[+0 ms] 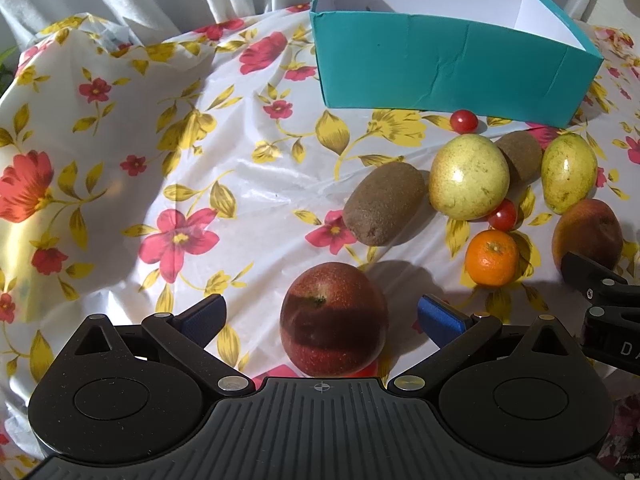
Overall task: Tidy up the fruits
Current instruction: 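Move the left gripper toward the large red apple in front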
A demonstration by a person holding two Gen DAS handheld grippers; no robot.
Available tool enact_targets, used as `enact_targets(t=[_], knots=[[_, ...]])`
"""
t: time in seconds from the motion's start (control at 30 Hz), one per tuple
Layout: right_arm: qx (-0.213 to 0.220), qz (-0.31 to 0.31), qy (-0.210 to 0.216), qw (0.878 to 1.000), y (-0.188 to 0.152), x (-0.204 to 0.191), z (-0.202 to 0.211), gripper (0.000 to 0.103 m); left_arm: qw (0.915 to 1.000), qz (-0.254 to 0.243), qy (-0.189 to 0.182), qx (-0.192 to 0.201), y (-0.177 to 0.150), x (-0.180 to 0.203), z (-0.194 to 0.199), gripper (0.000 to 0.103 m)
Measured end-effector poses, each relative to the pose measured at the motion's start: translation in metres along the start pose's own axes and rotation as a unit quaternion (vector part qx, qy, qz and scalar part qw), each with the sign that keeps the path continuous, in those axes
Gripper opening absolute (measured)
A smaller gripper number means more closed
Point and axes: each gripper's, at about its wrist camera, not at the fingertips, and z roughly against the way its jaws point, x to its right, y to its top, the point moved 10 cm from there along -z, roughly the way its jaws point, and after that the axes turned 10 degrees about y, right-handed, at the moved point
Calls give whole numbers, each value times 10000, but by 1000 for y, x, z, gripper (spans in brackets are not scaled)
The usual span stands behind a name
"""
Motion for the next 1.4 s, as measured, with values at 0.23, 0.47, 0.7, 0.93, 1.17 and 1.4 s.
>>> enact_targets(t=[0.23, 0.47, 0.7, 0.93, 1.17, 1.4], knots=[[10, 12, 17, 10000, 0, 0, 0, 103, 10000, 1, -44, -16, -1, -1, -2, 103], [40, 15, 99, 9999, -1, -1, 1, 103, 10000, 18, -95, -19, -3, -1, -3, 103], [20, -6, 132, 9999, -3, 0, 0, 103, 9999, -37, -60, -80, -5, 2, -5, 103], [-10, -17, 115, 9999, -4, 1, -1, 103, 9999, -40, -44, -112, -5, 2, -6, 103], [-16, -7, 117, 9999, -2, 1, -3, 103, 9999, -9, -88, -81, -3, 0, -6, 103], [26, -69, 135, 9999, 0, 4, -3, 103, 9995, 155, -205, 178, 3, -7, -1, 103]])
